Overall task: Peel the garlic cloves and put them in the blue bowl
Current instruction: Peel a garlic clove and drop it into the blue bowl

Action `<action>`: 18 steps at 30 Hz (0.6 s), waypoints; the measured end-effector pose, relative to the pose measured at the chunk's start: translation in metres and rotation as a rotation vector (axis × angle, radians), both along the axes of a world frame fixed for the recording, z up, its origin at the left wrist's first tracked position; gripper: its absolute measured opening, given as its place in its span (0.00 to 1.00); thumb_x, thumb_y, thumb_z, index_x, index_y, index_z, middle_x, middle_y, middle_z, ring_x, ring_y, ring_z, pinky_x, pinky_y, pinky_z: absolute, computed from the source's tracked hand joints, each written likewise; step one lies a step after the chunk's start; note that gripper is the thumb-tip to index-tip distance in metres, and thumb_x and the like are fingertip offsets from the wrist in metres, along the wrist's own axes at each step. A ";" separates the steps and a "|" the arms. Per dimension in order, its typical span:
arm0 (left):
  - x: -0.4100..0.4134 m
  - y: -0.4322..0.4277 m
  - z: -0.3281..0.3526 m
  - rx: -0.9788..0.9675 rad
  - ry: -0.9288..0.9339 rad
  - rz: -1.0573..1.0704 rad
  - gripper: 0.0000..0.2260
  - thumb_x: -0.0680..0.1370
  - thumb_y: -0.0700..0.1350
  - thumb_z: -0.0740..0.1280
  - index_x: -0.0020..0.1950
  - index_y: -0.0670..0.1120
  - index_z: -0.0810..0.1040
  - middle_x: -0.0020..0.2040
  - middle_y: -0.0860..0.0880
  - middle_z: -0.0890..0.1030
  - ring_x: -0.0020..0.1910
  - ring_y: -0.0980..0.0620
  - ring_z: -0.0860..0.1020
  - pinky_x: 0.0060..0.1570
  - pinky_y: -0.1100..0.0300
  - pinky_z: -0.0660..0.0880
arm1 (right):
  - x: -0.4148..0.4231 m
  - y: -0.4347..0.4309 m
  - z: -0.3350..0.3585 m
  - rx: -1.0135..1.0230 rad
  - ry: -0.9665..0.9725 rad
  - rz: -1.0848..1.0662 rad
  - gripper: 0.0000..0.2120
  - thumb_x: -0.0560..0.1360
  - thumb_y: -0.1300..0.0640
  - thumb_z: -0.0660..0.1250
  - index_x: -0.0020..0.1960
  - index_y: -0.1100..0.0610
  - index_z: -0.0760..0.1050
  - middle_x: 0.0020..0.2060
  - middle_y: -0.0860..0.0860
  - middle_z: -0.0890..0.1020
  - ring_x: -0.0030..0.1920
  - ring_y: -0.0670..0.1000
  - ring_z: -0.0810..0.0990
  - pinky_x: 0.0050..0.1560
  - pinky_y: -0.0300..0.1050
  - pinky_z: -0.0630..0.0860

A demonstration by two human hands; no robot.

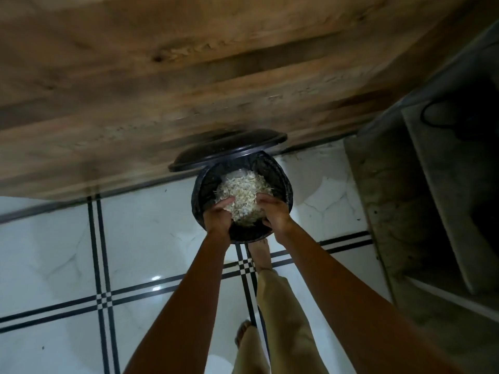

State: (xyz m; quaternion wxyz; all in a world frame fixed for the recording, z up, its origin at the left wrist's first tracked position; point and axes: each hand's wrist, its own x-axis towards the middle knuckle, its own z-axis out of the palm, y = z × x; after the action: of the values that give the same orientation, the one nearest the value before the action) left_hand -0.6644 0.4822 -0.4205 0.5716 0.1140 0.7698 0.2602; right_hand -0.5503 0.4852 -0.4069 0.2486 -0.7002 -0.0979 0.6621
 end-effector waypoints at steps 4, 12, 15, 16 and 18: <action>-0.005 -0.048 0.067 0.061 -0.055 0.019 0.12 0.77 0.31 0.63 0.57 0.40 0.80 0.58 0.43 0.79 0.51 0.48 0.78 0.50 0.61 0.75 | 0.008 -0.049 0.063 -0.016 0.058 -0.123 0.14 0.78 0.63 0.60 0.62 0.61 0.75 0.60 0.57 0.78 0.60 0.56 0.76 0.49 0.43 0.73; 0.096 -0.156 0.280 0.260 -0.204 -0.488 0.08 0.78 0.35 0.62 0.50 0.42 0.81 0.50 0.42 0.82 0.40 0.54 0.79 0.36 0.66 0.74 | 0.088 -0.201 0.262 0.236 0.233 -0.500 0.09 0.79 0.61 0.57 0.50 0.59 0.76 0.50 0.54 0.79 0.49 0.53 0.77 0.52 0.49 0.74; 0.171 -0.198 0.329 0.296 -0.271 -0.752 0.10 0.78 0.34 0.62 0.46 0.45 0.81 0.48 0.43 0.83 0.43 0.52 0.81 0.41 0.63 0.76 | 0.148 -0.267 0.322 0.379 -0.026 -0.555 0.08 0.78 0.59 0.59 0.50 0.57 0.78 0.47 0.52 0.81 0.47 0.50 0.79 0.42 0.41 0.74; 0.207 -0.219 0.346 0.321 -0.293 -0.855 0.09 0.78 0.34 0.62 0.47 0.44 0.81 0.46 0.44 0.84 0.42 0.52 0.82 0.41 0.63 0.77 | 0.177 -0.298 0.341 0.431 -0.154 -0.597 0.08 0.78 0.59 0.60 0.51 0.56 0.78 0.47 0.52 0.81 0.47 0.50 0.79 0.41 0.39 0.73; 0.262 -0.253 0.362 0.379 -0.343 -1.000 0.09 0.78 0.32 0.61 0.48 0.40 0.80 0.39 0.47 0.84 0.36 0.55 0.82 0.35 0.67 0.77 | 0.227 -0.345 0.359 0.502 -0.367 -0.674 0.07 0.77 0.61 0.63 0.50 0.57 0.79 0.45 0.52 0.82 0.47 0.51 0.80 0.42 0.36 0.74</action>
State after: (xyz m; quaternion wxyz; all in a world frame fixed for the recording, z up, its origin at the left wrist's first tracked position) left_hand -0.4026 0.2294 -0.0588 0.7119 0.5220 0.4576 0.1061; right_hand -0.3234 0.1404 -0.0475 0.5909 -0.7166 -0.0645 0.3650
